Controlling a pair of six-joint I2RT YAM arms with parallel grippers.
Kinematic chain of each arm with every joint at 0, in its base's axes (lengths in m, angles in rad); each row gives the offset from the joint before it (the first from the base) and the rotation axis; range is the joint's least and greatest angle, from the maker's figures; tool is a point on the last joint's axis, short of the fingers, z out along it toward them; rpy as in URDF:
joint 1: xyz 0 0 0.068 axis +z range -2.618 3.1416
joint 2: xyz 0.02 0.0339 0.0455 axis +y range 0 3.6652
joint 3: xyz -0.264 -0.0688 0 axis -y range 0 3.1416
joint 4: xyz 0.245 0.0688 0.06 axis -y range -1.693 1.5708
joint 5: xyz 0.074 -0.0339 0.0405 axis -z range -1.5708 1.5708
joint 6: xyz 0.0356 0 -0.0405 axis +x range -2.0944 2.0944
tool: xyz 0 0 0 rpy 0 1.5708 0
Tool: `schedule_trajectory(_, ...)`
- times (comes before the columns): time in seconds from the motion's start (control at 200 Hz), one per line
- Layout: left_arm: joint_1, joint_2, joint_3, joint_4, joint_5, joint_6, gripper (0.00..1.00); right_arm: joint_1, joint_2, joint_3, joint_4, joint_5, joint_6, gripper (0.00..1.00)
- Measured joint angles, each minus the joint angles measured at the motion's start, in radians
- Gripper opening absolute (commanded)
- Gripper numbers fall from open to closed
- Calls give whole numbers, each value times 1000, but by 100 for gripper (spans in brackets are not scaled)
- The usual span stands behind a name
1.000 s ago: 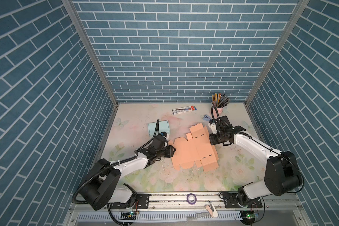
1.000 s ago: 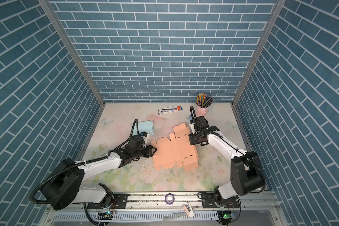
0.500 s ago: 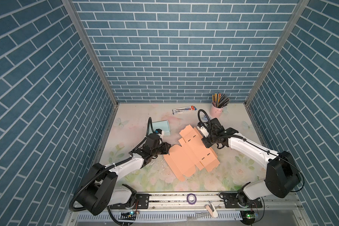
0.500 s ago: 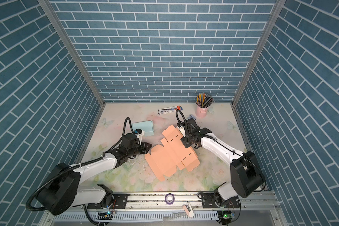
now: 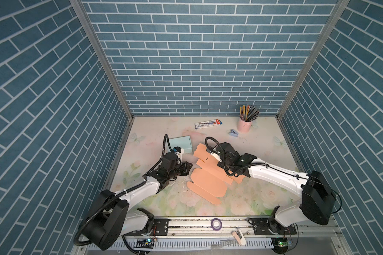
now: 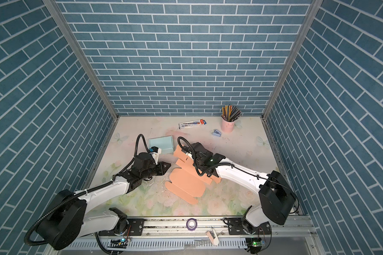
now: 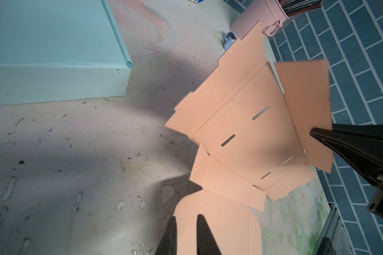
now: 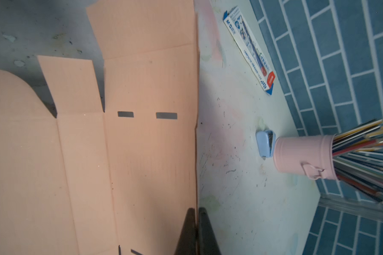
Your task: Fold the paper box
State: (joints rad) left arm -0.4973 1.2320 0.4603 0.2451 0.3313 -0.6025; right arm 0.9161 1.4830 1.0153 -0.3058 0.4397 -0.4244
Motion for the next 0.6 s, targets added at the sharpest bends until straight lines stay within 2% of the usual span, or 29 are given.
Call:
schedule_trajectory(0.14, 29, -45, -24, 3, 11, -13, 18, 40, 10, -11, 38, 64, -80, 0)
schedule_trajectory(0.325, 111, -101, -63, 16, 52, -39, 18, 61, 24, -32, 77, 92, -136, 0)
schedule_trajectory(0.6, 128, -104, -10, 67, 125, -74, 17, 104, 35, -100, 161, 115, -205, 0)
